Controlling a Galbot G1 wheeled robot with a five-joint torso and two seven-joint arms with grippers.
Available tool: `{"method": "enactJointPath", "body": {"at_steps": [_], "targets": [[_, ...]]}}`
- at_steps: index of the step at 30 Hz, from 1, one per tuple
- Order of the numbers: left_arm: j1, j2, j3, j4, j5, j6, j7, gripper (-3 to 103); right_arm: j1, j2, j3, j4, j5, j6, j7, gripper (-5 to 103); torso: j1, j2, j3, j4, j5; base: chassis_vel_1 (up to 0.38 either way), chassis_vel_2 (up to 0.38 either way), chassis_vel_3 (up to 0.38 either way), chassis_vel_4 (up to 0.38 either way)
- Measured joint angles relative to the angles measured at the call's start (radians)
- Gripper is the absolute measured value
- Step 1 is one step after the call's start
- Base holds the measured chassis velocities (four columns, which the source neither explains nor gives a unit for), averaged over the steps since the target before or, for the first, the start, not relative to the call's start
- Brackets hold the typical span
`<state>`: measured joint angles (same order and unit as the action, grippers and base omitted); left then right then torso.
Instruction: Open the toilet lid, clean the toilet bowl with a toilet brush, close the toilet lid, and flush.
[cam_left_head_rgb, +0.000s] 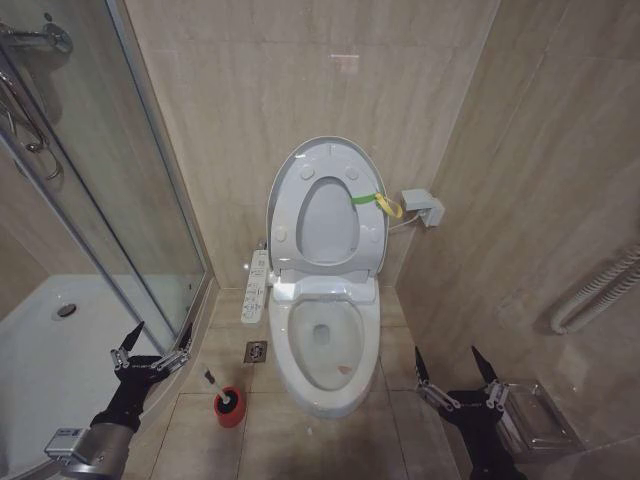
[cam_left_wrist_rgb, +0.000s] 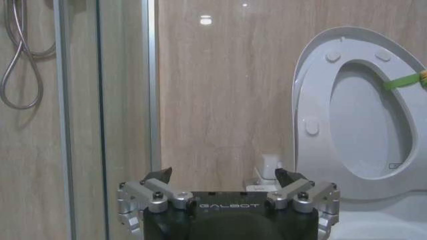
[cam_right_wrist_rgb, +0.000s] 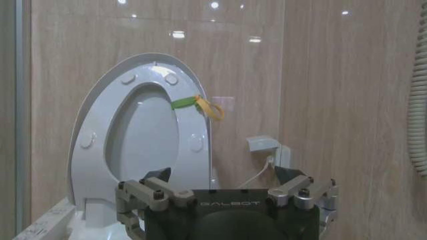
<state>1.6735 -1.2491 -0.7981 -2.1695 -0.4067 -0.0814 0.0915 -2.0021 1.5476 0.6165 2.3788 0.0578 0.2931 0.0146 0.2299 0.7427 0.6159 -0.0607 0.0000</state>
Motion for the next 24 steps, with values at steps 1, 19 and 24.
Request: {"method": "enactJointPath", "body": {"at_steps": [1, 19, 24], "targets": [[0.000, 0.000, 0.000, 0.000, 0.000, 0.000, 0.000, 100, 0.000, 0.000, 0.000, 0.000, 0.000, 0.000, 0.000, 100, 0.000, 0.000, 0.000, 0.0000, 0.0000, 0.000, 0.000, 0.000, 0.000], [0.000, 0.000, 0.000, 0.000, 0.000, 0.000, 0.000, 100, 0.000, 0.000, 0.000, 0.000, 0.000, 0.000, 0.000, 100, 0.000, 0.000, 0.000, 0.0000, 0.0000, 0.000, 0.000, 0.000, 0.000], [0.000, 0.000, 0.000, 0.000, 0.000, 0.000, 0.000, 100, 0.000, 0.000, 0.000, 0.000, 0.000, 0.000, 0.000, 100, 0.000, 0.000, 0.000, 0.0000, 0.0000, 0.000, 0.000, 0.000, 0.000]]}}
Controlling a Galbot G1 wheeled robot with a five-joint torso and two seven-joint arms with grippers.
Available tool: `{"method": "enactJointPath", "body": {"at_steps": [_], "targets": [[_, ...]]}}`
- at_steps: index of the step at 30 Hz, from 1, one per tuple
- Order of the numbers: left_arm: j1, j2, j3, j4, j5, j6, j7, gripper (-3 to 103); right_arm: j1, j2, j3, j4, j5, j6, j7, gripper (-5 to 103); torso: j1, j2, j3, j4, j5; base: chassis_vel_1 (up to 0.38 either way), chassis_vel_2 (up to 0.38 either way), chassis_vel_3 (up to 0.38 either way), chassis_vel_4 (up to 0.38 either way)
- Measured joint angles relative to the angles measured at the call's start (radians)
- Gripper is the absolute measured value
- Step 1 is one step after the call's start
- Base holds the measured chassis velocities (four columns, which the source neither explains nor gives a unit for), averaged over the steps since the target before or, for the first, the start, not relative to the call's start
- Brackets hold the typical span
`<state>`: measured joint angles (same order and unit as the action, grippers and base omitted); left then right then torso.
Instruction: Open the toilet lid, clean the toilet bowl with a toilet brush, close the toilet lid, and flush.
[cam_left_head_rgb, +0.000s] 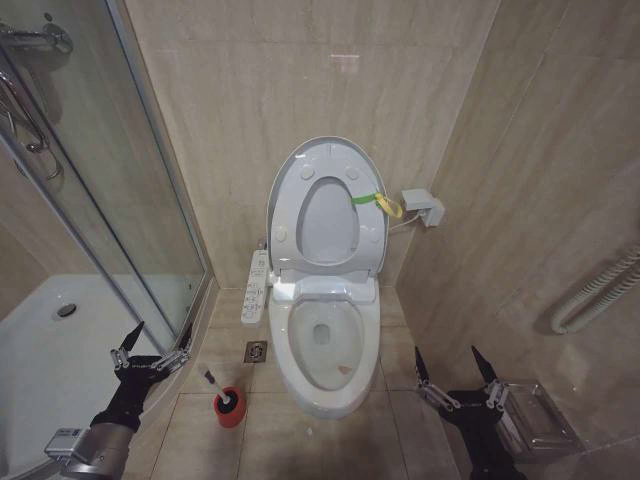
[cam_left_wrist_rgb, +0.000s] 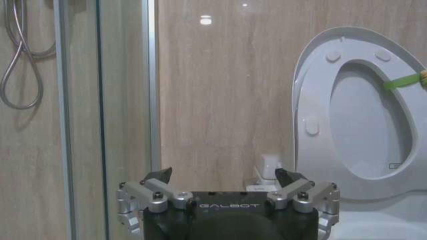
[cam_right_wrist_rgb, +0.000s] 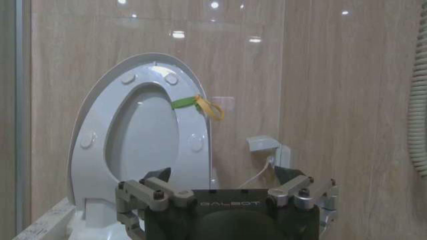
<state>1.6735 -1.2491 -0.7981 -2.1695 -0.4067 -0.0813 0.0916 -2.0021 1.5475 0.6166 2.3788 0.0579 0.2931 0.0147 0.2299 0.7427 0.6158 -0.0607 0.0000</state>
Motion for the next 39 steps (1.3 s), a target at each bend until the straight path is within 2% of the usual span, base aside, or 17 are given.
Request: {"method": "enactJointPath", "body": {"at_steps": [39], "targets": [[0.000, 0.000, 0.000, 0.000, 0.000, 0.000, 0.000, 100, 0.000, 0.000, 0.000, 0.000, 0.000, 0.000, 0.000, 100, 0.000, 0.000, 0.000, 0.0000, 0.0000, 0.000, 0.000, 0.000, 0.000]]}}
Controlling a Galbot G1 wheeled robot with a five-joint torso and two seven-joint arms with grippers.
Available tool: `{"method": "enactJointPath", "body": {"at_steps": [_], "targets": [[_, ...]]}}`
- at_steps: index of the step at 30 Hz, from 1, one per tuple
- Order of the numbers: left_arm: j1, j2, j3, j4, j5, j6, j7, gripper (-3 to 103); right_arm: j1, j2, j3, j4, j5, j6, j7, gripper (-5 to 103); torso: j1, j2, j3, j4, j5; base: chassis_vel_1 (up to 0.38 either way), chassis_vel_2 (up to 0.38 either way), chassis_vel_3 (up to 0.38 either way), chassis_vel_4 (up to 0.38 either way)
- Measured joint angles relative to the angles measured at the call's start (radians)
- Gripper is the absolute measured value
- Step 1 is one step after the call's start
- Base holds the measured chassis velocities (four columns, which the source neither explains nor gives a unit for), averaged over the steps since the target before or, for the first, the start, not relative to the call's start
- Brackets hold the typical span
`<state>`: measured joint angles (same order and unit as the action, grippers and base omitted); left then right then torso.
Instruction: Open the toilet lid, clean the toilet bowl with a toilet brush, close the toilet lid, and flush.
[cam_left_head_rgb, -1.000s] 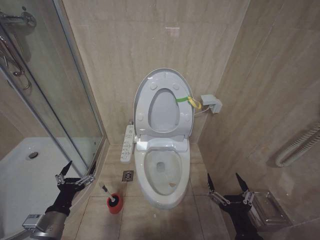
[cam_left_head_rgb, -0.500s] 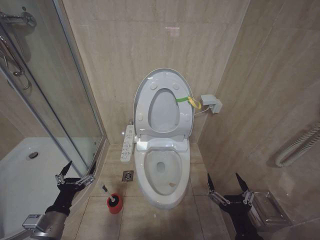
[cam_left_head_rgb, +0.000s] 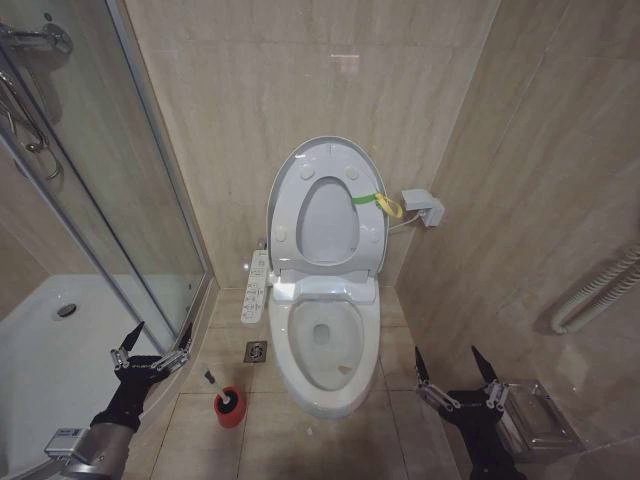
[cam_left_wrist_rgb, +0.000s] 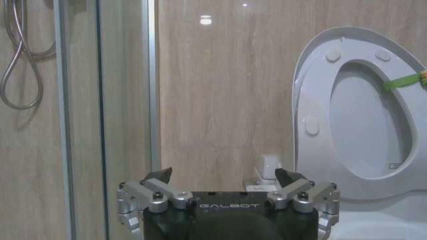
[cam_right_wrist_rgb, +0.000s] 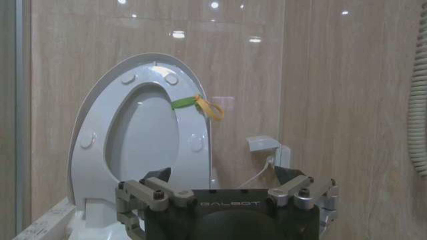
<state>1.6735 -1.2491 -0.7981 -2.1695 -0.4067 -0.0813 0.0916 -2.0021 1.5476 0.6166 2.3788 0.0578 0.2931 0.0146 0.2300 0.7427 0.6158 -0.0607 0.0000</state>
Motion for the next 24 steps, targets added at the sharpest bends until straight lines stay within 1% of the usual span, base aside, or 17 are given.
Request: {"method": "enactJointPath", "body": {"at_steps": [4, 6, 7, 8, 11, 12, 13, 14, 15, 17, 18, 19, 20, 21, 22, 23, 24], "targets": [[0.000, -0.001, 0.000, 0.000, 0.000, 0.001, 0.000, 100, 0.000, 0.000, 0.000, 0.000, 0.000, 0.000, 0.000, 100, 0.000, 0.000, 0.000, 0.0000, 0.0000, 0.000, 0.000, 0.000, 0.000], [-0.003, -0.013, 0.009, 0.001, 0.008, 0.020, -0.002, 100, 0.000, 0.000, 0.000, 0.000, 0.000, 0.000, 0.000, 100, 0.000, 0.000, 0.000, 0.0000, 0.0004, 0.000, 0.000, 0.000, 0.000], [-0.003, -0.013, 0.009, 0.001, 0.008, 0.020, -0.002, 100, 0.000, 0.000, 0.000, 0.000, 0.000, 0.000, 0.000, 100, 0.000, 0.000, 0.000, 0.0000, 0.0004, 0.000, 0.000, 0.000, 0.000], [-0.006, -0.027, 0.020, 0.003, 0.017, 0.042, -0.003, 100, 0.000, 0.000, 0.000, 0.000, 0.000, 0.000, 0.000, 100, 0.000, 0.000, 0.000, 0.0000, 0.0004, 0.000, 0.000, 0.000, 0.000], [-0.021, -0.099, 0.075, 0.017, 0.065, 0.155, -0.013, 100, 0.000, 0.000, 0.000, 0.000, 0.000, 0.000, 0.000, 100, 0.000, 0.000, 0.000, 0.0000, 0.0001, 0.000, 0.000, 0.000, 0.000], [-0.021, -0.099, 0.075, 0.017, 0.065, 0.155, -0.013, 100, 0.000, 0.000, 0.000, 0.000, 0.000, 0.000, 0.000, 100, 0.000, 0.000, 0.000, 0.0000, 0.0001, 0.000, 0.000, 0.000, 0.000], [-0.026, -0.122, 0.093, 0.021, 0.080, 0.191, -0.017, 100, 0.000, 0.000, 0.000, 0.000, 0.000, 0.000, 0.000, 100, 0.000, 0.000, 0.000, 0.0000, 0.0002, 0.000, 0.000, 0.000, 0.000], [-0.034, -0.158, 0.120, 0.029, 0.104, 0.248, -0.022, 100, 0.000, 0.000, 0.000, 0.000, 0.000, 0.000, 0.000, 100, 0.000, 0.000, 0.000, 0.0000, 0.0002, 0.000, 0.000, 0.000, 0.000], [-0.034, -0.158, 0.120, 0.029, 0.104, 0.248, -0.022, 100, 0.000, 0.000, 0.000, 0.000, 0.000, 0.000, 0.000, 100, 0.000, 0.000, 0.000, 0.0000, 0.0002, 0.000, 0.000, 0.000, 0.000], [-0.044, -0.205, 0.157, 0.037, 0.136, 0.323, -0.029, 100, 0.000, 0.000, 0.000, 0.000, 0.000, 0.000, 0.000, 100, 0.000, 0.000, 0.000, 0.0001, 0.0002, 0.000, 0.000, 0.000, 0.000], [-0.044, -0.205, 0.157, 0.037, 0.136, 0.323, -0.029, 100, 0.000, 0.000, 0.000, 0.000, 0.000, 0.000, 0.000, 100, 0.000, 0.000, 0.000, 0.0001, 0.0002, 0.000, 0.000, 0.000, 0.000], [-0.048, -0.230, 0.177, 0.043, 0.152, 0.361, -0.032, 100, 0.000, 0.000, 0.000, 0.000, 0.000, 0.000, 0.000, 100, 0.000, 0.000, 0.000, 0.0000, 0.0000, 0.000, 0.000, 0.000, 0.000], [-0.050, -0.240, 0.184, 0.045, 0.160, 0.376, -0.034, 100, 0.000, 0.000, 0.000, 0.000, 0.000, 0.000, 0.000, 100, 0.000, 0.000, 0.000, 0.0000, 0.0000, 0.000, 0.000, 0.000, 0.000], [-0.052, -0.245, 0.186, 0.052, 0.186, 0.367, -0.029, 100, 0.000, 0.000, 0.000, 0.000, 0.000, 0.000, 0.000, 100, 0.000, 0.000, 0.000, -0.0002, 0.0006, 0.000, 0.000, 0.000, 0.000], [-0.052, -0.250, 0.187, 0.062, 0.213, 0.350, -0.021, 100, 0.000, 0.000, 0.000, 0.000, 0.000, 0.000, 0.000, 100, 0.000, 0.000, 0.000, 0.0002, 0.0001, 0.000, 0.000, 0.000, 0.000], [-0.052, -0.250, 0.187, 0.062, 0.213, 0.350, -0.021, 100, 0.000, 0.000, 0.000, 0.000, 0.000, 0.000, 0.000, 100, 0.000, 0.000, 0.000, 0.0002, 0.0001, 0.000, 0.000, 0.000, 0.000], [-0.052, -0.249, 0.181, 0.067, 0.228, 0.337, -0.015, 100, 0.000, 0.000, 0.000, 0.000, 0.000, 0.000, 0.000, 100, 0.000, 0.000, 0.000, 0.0001, 0.0001, 0.000, 0.000, 0.000, 0.000]]}}
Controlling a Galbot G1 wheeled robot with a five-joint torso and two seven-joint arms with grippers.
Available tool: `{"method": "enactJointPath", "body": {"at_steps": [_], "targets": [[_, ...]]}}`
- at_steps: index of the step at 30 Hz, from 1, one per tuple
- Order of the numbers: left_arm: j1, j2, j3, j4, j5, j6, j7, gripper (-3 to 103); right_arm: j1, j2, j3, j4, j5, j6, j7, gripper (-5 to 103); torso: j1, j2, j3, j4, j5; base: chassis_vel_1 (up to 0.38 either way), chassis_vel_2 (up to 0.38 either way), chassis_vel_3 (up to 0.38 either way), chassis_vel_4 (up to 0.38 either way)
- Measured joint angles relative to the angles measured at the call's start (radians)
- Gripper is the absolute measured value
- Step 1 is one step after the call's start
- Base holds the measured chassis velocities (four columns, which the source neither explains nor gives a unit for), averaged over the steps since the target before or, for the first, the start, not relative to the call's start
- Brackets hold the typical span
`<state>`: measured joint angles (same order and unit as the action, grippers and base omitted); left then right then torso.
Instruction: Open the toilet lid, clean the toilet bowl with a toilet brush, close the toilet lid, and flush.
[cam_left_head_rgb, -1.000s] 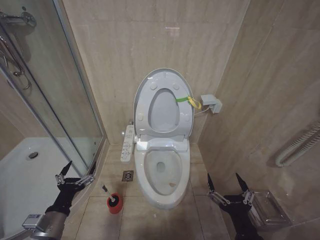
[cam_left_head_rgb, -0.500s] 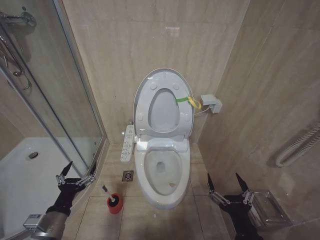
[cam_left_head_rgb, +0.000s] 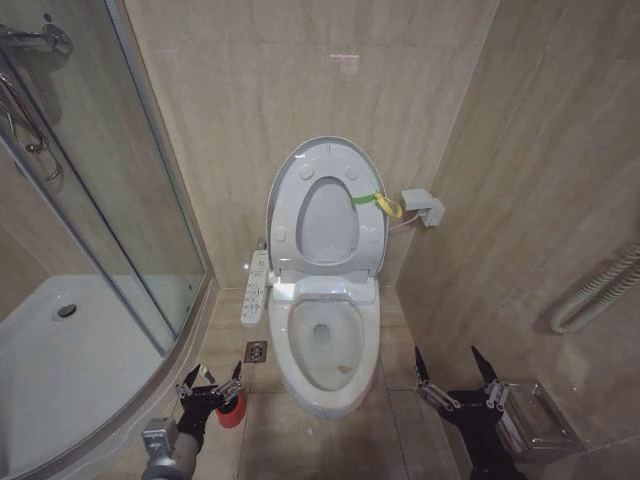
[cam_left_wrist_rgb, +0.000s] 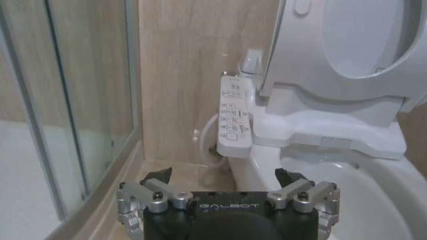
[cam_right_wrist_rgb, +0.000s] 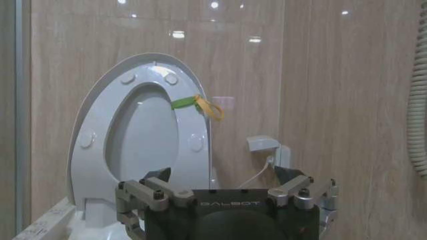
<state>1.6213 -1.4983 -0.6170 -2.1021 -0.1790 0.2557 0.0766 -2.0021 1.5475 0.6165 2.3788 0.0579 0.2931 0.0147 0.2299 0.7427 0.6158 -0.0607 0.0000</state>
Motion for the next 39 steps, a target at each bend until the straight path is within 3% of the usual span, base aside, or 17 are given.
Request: {"method": "enactJointPath", "body": {"at_steps": [22, 27, 39], "targets": [[-0.016, 0.027, -0.038, 0.022, -0.022, -0.057, 0.065, 100, 0.000, 0.000, 0.000, 0.000, 0.000, 0.000, 0.000, 100, 0.000, 0.000, 0.000, -0.0001, -0.0001, 0.000, 0.000, 0.000, 0.000], [-0.012, 0.029, -0.049, 0.030, 0.006, -0.117, 0.095, 100, 0.000, 0.000, 0.000, 0.000, 0.000, 0.000, 0.000, 100, 0.000, 0.000, 0.000, -0.0001, -0.0001, 0.000, 0.000, 0.000, 0.000], [0.015, 0.062, -0.107, -0.117, 0.017, -0.089, 0.077, 101, 0.000, 0.000, 0.000, 0.000, 0.000, 0.000, 0.000, 100, 0.000, 0.000, 0.000, 0.0000, -0.0001, 0.000, 0.000, 0.000, 0.000]]}}
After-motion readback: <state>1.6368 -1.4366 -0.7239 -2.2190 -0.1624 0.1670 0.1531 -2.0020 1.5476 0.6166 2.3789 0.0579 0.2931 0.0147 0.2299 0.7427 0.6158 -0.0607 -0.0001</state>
